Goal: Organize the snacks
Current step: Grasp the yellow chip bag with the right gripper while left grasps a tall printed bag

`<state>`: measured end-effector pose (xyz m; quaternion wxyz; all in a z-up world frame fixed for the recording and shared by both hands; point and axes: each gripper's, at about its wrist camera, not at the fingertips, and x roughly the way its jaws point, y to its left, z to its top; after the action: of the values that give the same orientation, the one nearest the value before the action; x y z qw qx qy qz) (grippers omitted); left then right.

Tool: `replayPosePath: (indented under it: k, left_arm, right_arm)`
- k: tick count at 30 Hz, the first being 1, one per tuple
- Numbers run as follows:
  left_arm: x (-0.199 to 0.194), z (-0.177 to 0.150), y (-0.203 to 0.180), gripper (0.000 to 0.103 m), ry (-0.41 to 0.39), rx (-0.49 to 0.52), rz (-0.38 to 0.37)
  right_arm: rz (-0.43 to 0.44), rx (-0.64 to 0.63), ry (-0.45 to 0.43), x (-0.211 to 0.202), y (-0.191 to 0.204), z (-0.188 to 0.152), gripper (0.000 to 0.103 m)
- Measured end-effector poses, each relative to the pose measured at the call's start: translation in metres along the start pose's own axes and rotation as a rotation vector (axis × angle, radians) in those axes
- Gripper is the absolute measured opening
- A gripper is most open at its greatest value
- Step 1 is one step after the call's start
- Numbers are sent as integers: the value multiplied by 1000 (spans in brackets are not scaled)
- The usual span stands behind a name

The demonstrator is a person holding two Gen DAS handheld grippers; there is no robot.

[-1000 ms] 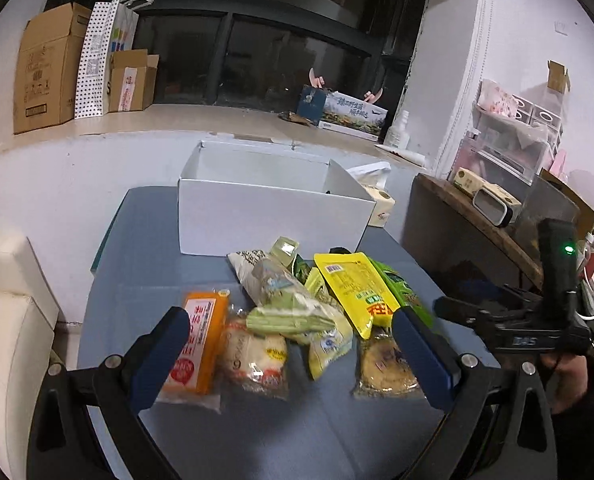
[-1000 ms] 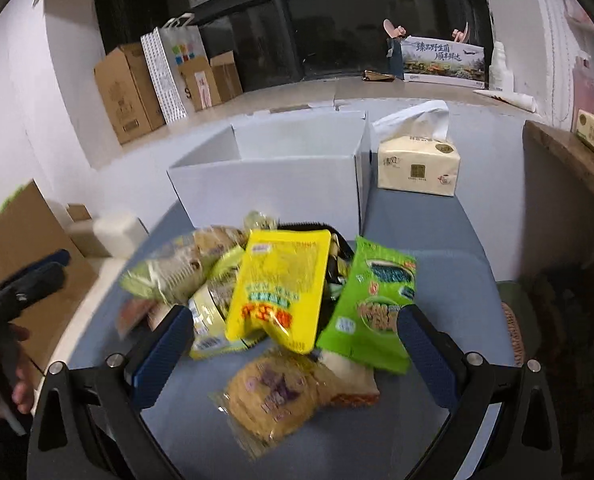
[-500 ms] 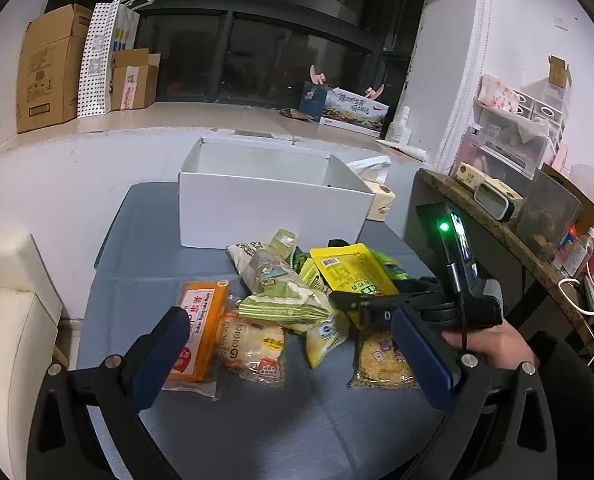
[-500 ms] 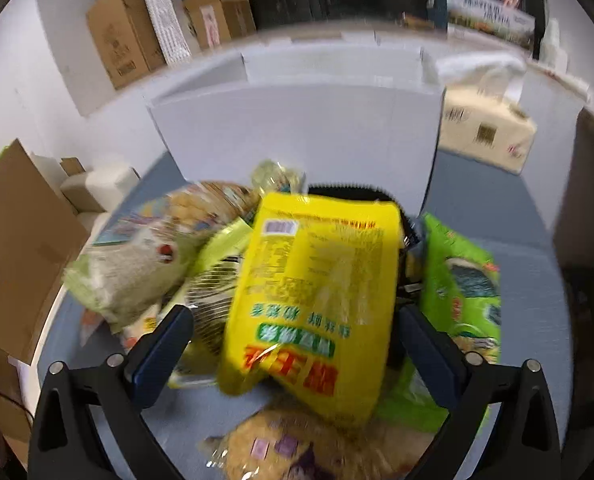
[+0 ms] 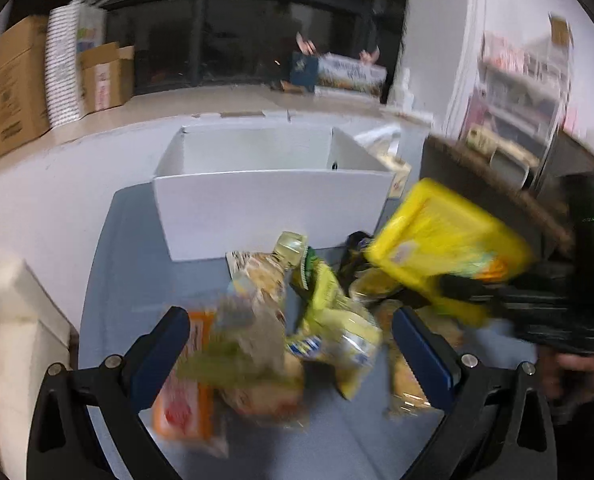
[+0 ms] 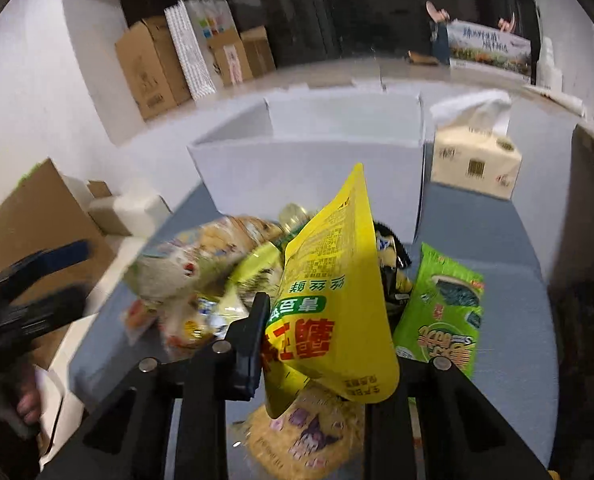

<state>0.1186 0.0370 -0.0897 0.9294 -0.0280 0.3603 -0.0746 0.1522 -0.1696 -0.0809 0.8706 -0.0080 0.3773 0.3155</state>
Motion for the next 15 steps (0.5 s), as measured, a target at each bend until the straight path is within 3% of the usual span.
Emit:
replayPosePath:
  k: [7, 9, 10, 12, 15]
  left_arm:
    - [79, 18, 12, 101, 188, 173, 7]
    - [94, 16, 12, 80, 226, 200, 2]
    - [100, 15, 13, 47, 247, 196, -5]
    - [107, 14, 17, 41, 274, 175, -9]
    - [94, 15, 17, 37, 219, 175, 17]
  right_arm:
    - [6, 31, -89, -45, -4, 0, 28]
    - [-4, 38, -97, -51, -7, -2, 28]
    - [-7, 42, -97, -53, -9, -2, 28]
    - [-8, 56, -93, -51, -13, -5, 28]
    - [-10, 65, -83, -49, -16, -7, 28]
